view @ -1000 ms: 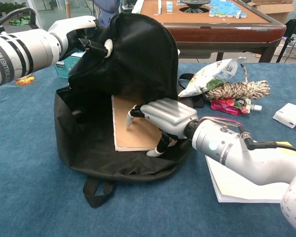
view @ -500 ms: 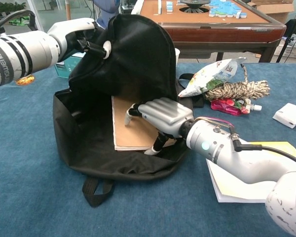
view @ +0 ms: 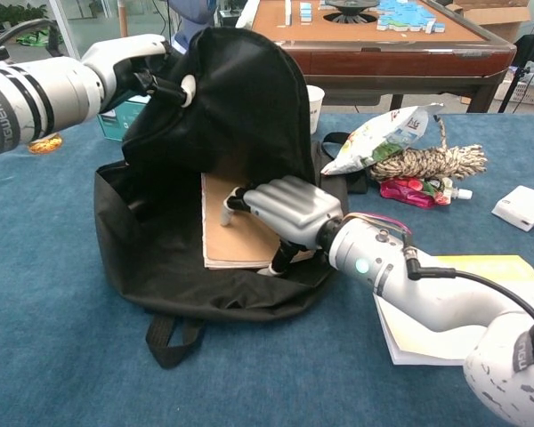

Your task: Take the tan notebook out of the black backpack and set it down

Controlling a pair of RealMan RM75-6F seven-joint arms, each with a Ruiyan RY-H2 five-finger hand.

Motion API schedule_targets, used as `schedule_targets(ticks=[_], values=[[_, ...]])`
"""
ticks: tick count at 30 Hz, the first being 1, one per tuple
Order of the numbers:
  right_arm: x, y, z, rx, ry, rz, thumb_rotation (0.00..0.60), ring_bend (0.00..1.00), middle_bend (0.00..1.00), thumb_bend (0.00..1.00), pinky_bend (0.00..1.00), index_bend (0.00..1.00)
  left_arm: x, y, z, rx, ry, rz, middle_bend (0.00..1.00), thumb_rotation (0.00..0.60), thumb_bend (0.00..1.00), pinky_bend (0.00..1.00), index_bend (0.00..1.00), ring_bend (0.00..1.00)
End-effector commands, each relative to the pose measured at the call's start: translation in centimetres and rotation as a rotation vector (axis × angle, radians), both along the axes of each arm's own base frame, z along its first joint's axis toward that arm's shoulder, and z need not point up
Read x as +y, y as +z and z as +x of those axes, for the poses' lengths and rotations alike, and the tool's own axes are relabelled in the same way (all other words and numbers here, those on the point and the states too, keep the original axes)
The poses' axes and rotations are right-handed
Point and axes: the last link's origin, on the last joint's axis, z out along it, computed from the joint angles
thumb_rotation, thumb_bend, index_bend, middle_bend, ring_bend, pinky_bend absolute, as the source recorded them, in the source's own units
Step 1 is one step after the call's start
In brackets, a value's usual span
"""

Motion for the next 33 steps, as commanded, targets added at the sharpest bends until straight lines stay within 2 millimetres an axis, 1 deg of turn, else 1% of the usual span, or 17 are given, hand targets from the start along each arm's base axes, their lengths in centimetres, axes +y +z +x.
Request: schedule_targets(ticks=[1, 7, 15, 18, 23, 27, 30, 33], values=[[-0.1, 0.1, 0.1, -0.005, 0.010, -0.010, 0.600, 0.14, 0.21, 0.42, 0.16, 0.30, 0.0, 0.0, -0.1, 0.001, 0.001, 0.000, 0.12, 0.600, 0.68, 0.05, 0.68, 0.04], [-0.3, 0.3, 0.1, -0.019, 0.011, -0.022, 0.600, 0.14, 0.23, 0.49, 0.16, 0.30, 0.1, 0.0, -0.2, -0.001, 0.005, -0.001, 0.12, 0.600, 0.68, 0.05, 0.68, 0.04], [-0.6, 0.8, 0.1, -0.031, 0.017, -0.037, 0.600, 0.14, 0.25, 0.52, 0.16, 0.30, 0.2, 0.0, -0.3, -0.005, 0.005, -0.002, 0.12, 0.600, 0.68, 0.05, 0.68, 0.04], [-0.6, 0.9, 0.2, -0.035, 0.018, -0.042, 0.600, 0.14, 0.25, 0.53, 0.16, 0.31, 0.2, 0.0, -0.2, -0.007, 0.003, -0.002, 0.12, 0.600, 0.68, 0.05, 0.68, 0.04], [-0.7, 1.1, 0.3, -0.050, 0.025, -0.049, 0.600, 0.14, 0.27, 0.61, 0.16, 0.34, 0.2, 0.0, -0.2, -0.007, 0.004, -0.001, 0.12, 0.600, 0.68, 0.05, 0.68, 0.04], [-0.7, 1.3, 0.3, -0.053, 0.030, -0.057, 0.600, 0.15, 0.28, 0.62, 0.16, 0.35, 0.1, 0.0, -0.3, -0.008, 0.005, -0.002, 0.12, 0.600, 0.68, 0.05, 0.68, 0.04], [-0.8, 1.5, 0.3, -0.062, 0.033, -0.065, 0.600, 0.16, 0.29, 0.62, 0.16, 0.38, 0.2, 0.0, -0.2, -0.009, 0.005, -0.001, 0.12, 0.600, 0.68, 0.05, 0.68, 0.04], [-0.9, 1.8, 0.4, -0.071, 0.042, -0.084, 0.600, 0.17, 0.30, 0.63, 0.16, 0.46, 0.2, 0.1, -0.2, -0.013, 0.006, 0.002, 0.12, 0.600, 0.68, 0.05, 0.68, 0.04]])
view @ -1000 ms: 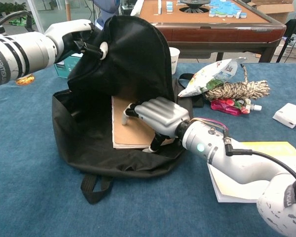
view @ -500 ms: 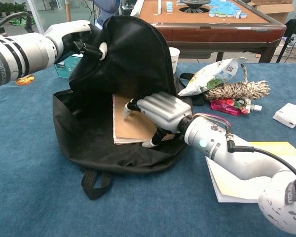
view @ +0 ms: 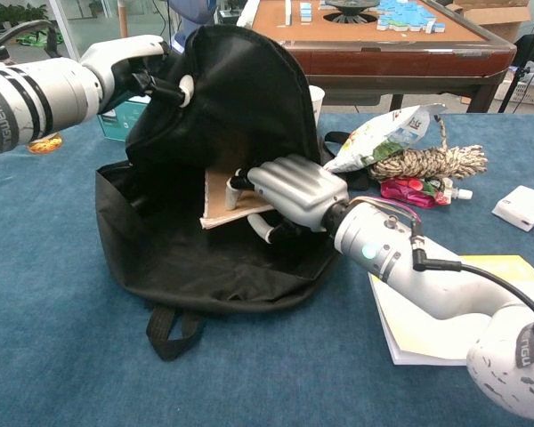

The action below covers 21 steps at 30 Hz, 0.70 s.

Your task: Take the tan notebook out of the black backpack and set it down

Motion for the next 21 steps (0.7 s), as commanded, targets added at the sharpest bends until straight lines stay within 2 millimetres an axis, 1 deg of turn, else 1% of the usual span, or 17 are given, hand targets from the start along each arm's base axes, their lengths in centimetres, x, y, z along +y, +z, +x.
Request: schedule_targets(ticks=[1, 4, 7, 12, 14, 21], values=[[-0.1, 0.3, 0.0, -0.008, 0.006, -0.017, 0.600, 0.17, 0.31, 0.63, 0.16, 0.50, 0.1, 0.1, 0.0, -0.002, 0.001, 0.002, 0.12, 0.600, 0.68, 0.05, 0.68, 0.04], [-0.1, 0.7, 0.1, -0.027, 0.007, -0.033, 0.600, 0.19, 0.33, 0.64, 0.16, 0.60, 0.1, 0.2, 0.1, -0.004, 0.002, 0.003, 0.12, 0.600, 0.68, 0.05, 0.68, 0.04], [0.0, 1.3, 0.0, -0.052, 0.015, -0.047, 0.600, 0.21, 0.35, 0.65, 0.16, 0.68, 0.2, 0.4, 0.1, -0.008, 0.006, 0.005, 0.12, 0.600, 0.68, 0.05, 0.68, 0.04], [0.5, 3.0, -0.1, -0.110, 0.043, -0.071, 0.600, 0.27, 0.41, 0.67, 0.16, 0.77, 0.2, 0.6, -0.1, -0.012, 0.011, 0.005, 0.12, 0.600, 0.67, 0.05, 0.67, 0.04], [0.8, 3.8, -0.2, -0.131, 0.055, -0.076, 0.600, 0.29, 0.44, 0.69, 0.18, 0.80, 0.2, 0.6, -0.1, -0.012, 0.011, 0.004, 0.12, 0.600, 0.67, 0.05, 0.67, 0.04], [2.2, 8.3, -0.2, -0.211, 0.125, -0.120, 0.600, 0.42, 0.55, 0.71, 0.28, 0.88, 0.0, 0.9, 0.0, -0.017, 0.007, 0.000, 0.12, 0.600, 0.66, 0.05, 0.66, 0.04]])
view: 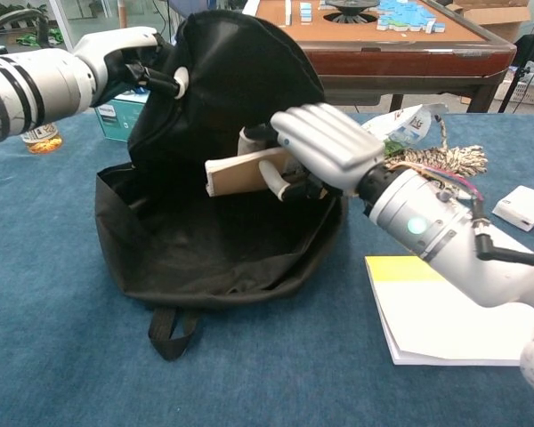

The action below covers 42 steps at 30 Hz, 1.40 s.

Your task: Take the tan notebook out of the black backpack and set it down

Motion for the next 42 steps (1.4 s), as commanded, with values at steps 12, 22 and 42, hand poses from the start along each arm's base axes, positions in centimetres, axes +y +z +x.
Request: schedule_targets(ticks=[12, 22, 42], values=[[4.1, 10.4, 0.1, -0.178, 0.082, -0.044, 0.600, 0.58, 0.68, 0.78, 0.44, 0.94, -0.5, 0.0, -0.5, 0.010, 0.002, -0.018, 0.12, 0.600, 0.65, 0.05, 0.65, 0.04], [6.4, 17.1, -0.3, -0.280, 0.084, -0.103, 0.600, 0.61, 0.70, 0.78, 0.48, 0.95, -1.3, 0.0, -1.6, 0.030, 0.004, -0.042, 0.12, 0.600, 0.65, 0.05, 0.64, 0.04], [6.3, 19.9, -5.7, -0.144, -0.104, -0.114, 0.600, 0.62, 0.70, 0.79, 0.49, 0.95, -4.5, 1.5, -2.5, 0.184, -0.138, -0.086, 0.00, 0.600, 0.26, 0.03, 0.00, 0.00]])
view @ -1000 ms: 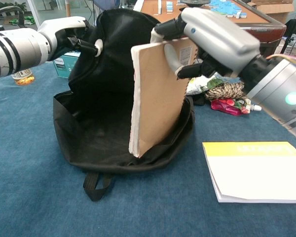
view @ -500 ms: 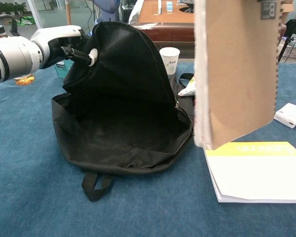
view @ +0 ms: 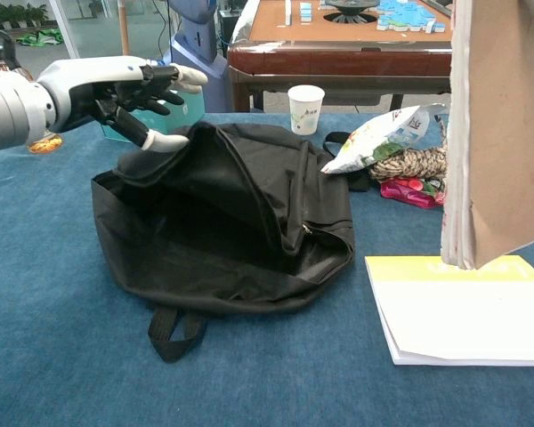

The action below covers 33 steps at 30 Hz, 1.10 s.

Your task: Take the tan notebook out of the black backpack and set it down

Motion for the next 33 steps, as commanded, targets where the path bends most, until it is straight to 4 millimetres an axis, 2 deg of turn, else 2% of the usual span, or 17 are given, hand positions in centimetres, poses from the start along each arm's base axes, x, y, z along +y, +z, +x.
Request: schedule_targets(ticks=[1, 9, 20, 24, 25, 26, 27, 29, 31, 33], values=[[-0.1, -0.3, -0.5, 0.014, -0.021, 0.022, 0.600, 0.62, 0.70, 0.79, 0.49, 0.95, -0.5, 0.9, -0.4, 0.023, -0.007, 0.010, 0.00, 0.600, 0.26, 0.03, 0.00, 0.00], [-0.8, -2.1, -1.7, 0.064, -0.086, 0.096, 0.600, 0.62, 0.70, 0.79, 0.49, 0.95, -1.1, 3.6, -2.0, 0.071, 0.007, 0.051, 0.00, 0.600, 0.24, 0.02, 0.00, 0.00], [-4.7, -6.8, -1.0, 0.115, -0.174, 0.223, 0.600, 0.62, 0.69, 0.79, 0.49, 0.95, -1.7, 5.5, -4.1, 0.098, 0.045, 0.106, 0.00, 0.600, 0.24, 0.02, 0.00, 0.00], [-6.2, -8.6, -0.6, 0.154, -0.185, 0.238, 0.600, 0.59, 0.65, 0.79, 0.49, 0.94, -1.7, 5.9, -4.6, 0.109, 0.056, 0.123, 0.00, 0.600, 0.24, 0.02, 0.00, 0.00], [-6.5, -9.1, -0.6, 0.176, -0.195, 0.248, 0.600, 0.56, 0.62, 0.79, 0.49, 0.90, -1.8, 6.0, -4.8, 0.109, 0.060, 0.126, 0.00, 0.600, 0.24, 0.02, 0.00, 0.00], [-6.7, -9.4, -0.5, 0.188, -0.201, 0.257, 0.600, 0.51, 0.55, 0.78, 0.48, 0.81, -1.8, 6.1, -4.9, 0.109, 0.062, 0.129, 0.00, 0.600, 0.24, 0.02, 0.00, 0.00], [-6.9, -9.7, -0.4, 0.197, -0.209, 0.267, 0.600, 0.44, 0.47, 0.76, 0.47, 0.67, -1.8, 6.2, -5.0, 0.112, 0.063, 0.134, 0.00, 0.600, 0.24, 0.02, 0.00, 0.00], [-7.4, -10.1, -0.2, 0.207, -0.230, 0.287, 0.600, 0.24, 0.24, 0.67, 0.35, 0.31, -1.8, 6.4, -5.2, 0.124, 0.062, 0.143, 0.00, 0.600, 0.24, 0.02, 0.00, 0.00], [-7.9, -10.2, 0.3, 0.209, -0.247, 0.292, 0.600, 0.08, 0.07, 0.60, 0.22, 0.08, -1.9, 6.6, -5.4, 0.131, 0.063, 0.153, 0.00, 0.600, 0.24, 0.02, 0.00, 0.00], [-8.2, -10.1, 0.7, 0.197, -0.252, 0.285, 0.600, 0.01, 0.00, 0.55, 0.14, 0.00, -1.9, 6.8, -5.6, 0.139, 0.064, 0.164, 0.00, 0.600, 0.24, 0.02, 0.00, 0.00]])
